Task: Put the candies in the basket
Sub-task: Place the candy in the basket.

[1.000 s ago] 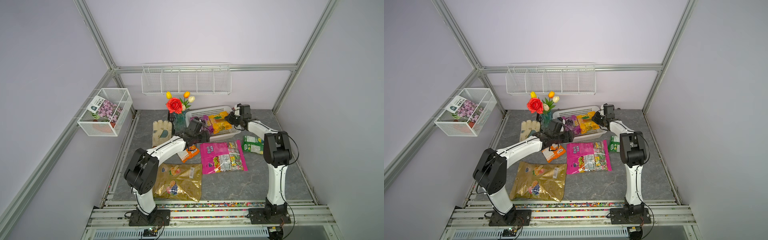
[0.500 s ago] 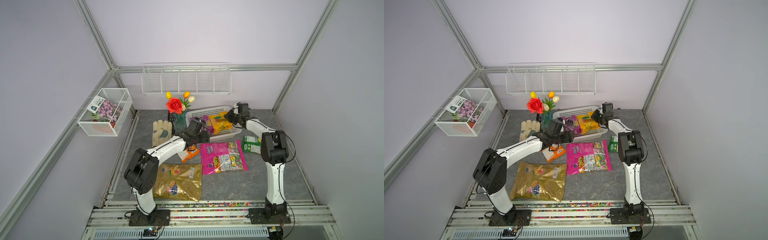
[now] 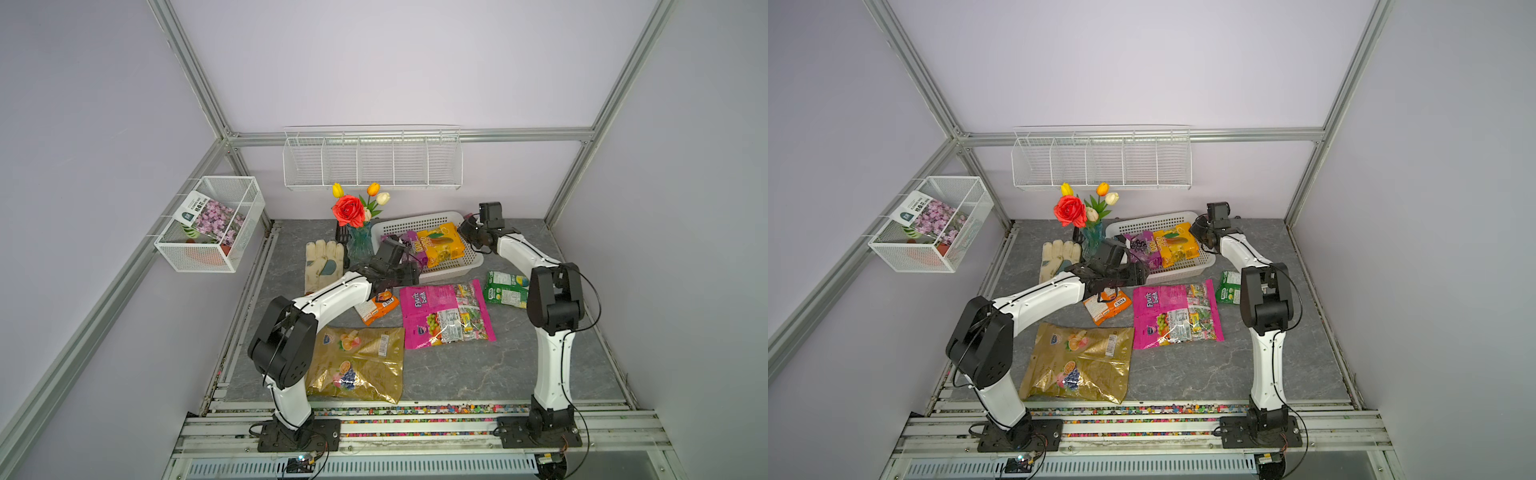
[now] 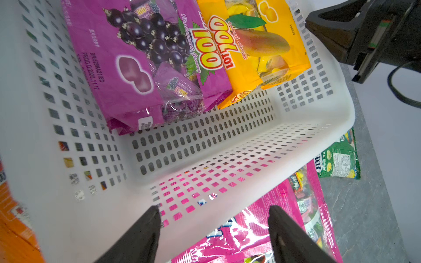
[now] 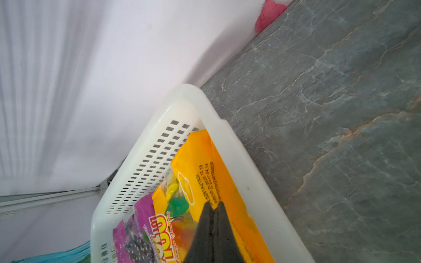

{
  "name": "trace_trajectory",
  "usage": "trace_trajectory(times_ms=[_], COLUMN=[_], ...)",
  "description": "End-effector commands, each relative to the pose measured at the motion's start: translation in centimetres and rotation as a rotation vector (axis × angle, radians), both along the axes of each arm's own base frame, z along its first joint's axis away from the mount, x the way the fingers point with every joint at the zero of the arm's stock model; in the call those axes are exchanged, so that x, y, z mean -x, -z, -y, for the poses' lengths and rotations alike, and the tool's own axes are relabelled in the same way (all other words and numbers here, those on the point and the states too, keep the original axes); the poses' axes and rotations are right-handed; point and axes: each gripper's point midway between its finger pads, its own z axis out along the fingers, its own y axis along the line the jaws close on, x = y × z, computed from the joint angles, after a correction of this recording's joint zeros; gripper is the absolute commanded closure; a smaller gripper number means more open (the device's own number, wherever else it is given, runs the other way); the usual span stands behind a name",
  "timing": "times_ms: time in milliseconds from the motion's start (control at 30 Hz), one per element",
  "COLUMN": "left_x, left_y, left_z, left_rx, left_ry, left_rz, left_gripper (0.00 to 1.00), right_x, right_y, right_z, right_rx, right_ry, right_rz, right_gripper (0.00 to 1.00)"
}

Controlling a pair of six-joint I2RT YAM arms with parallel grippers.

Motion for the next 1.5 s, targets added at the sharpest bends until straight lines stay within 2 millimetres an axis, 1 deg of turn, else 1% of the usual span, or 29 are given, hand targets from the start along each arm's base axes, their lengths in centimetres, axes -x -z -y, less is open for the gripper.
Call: trace_trajectory(times_ms=[0,133,200,267,367,533,700,767,833,967,1033,1100,1133,1200,1233,1267,1300,1367,1433,1467], left_x=[1.4,1.4,1.4,1.4,1.5,1.6,1.8,1.9,2.0,2.6,2.9,3.3,3.5,4.0,4.2,4.5,4.8,5.4,6.0,6.3], left_y=[1.9,2.2,2.3,2.4,2.4,2.4,2.1,1.8,1.4,0.4,-0.3,-1.2,-1.6,-2.4,-2.8,-3.1,-3.4,-4.1,-4.4,-4.7], left_z=[-0.5,-0.6,-0.5,-0.5,-0.6,-0.5,-0.4,-0.4,-0.5,-0.2,0.0,0.1,0.0,-0.3,-0.4,-0.6,-0.8,-1.2,-1.7,-2.1], left_rx=[-0.051,-0.058,-0.06,-0.064,-0.068,-0.062,-0.056,-0.056,-0.064,-0.09,-0.09,-0.083,-0.08,-0.069,-0.064,-0.059,-0.055,-0.044,-0.047,-0.056], left_ry=[0.013,0.015,0.02,0.023,0.024,0.028,0.029,0.033,0.036,0.053,0.067,0.078,0.08,0.083,0.083,0.086,0.088,0.094,0.096,0.091], left_rz=[-0.077,-0.08,-0.085,-0.088,-0.087,-0.092,-0.091,-0.085,-0.071,-0.033,-0.017,0.001,0.009,0.019,0.025,0.029,0.033,0.04,0.032,0.021], left_gripper=[0.22,0.22,0.22,0.22,0.22,0.22,0.22,0.22,0.22,0.22,0.22,0.22,0.22,0.22,0.22,0.22,0.22,0.22,0.22,0.22], right_x=[0.2,-0.5,-0.5,-0.1,0.9,1.9,2.0,2.0,1.8,1.7,2.2,3.0,3.5,5.0,5.9,6.8,7.9,9.6,11.5,12.5], right_y=[-0.5,2.2,4.2,5.4,6.6,7.3,6.9,6.3,5.0,0.4,-1.9,-4.0,-4.7,-6.3,-6.7,-7.1,-7.2,-7.0,-6.3,-6.1], right_z=[0.2,-0.7,-0.2,0.4,1.7,2.5,2.6,2.9,3.0,2.8,3.2,3.7,4.1,5.4,6.0,6.7,7.4,8.4,9.0,9.8], right_rx=[0.088,0.082,0.117,0.168,0.237,0.294,0.325,0.362,0.388,0.455,0.49,0.539,0.561,0.614,0.634,0.66,0.686,0.732,0.775,0.802], right_ry=[-0.009,-0.05,-0.05,-0.042,-0.021,-0.044,-0.078,-0.092,-0.109,-0.161,-0.172,-0.187,-0.192,-0.169,-0.15,-0.137,-0.127,-0.133,-0.179,-0.174], right_rz=[0.001,-0.051,-0.108,-0.149,-0.208,-0.271,-0.272,-0.26,-0.227,-0.115,-0.078,-0.045,-0.038,-0.041,-0.052,-0.06,-0.072,-0.077,-0.098,-0.118], right_gripper=[1.0,1.0,1.0,1.0,1.0,1.0,1.0,1.0,1.0,1.0,0.94,0.85,0.8,0.69,0.65,0.58,0.51,0.43,0.42,0.42])
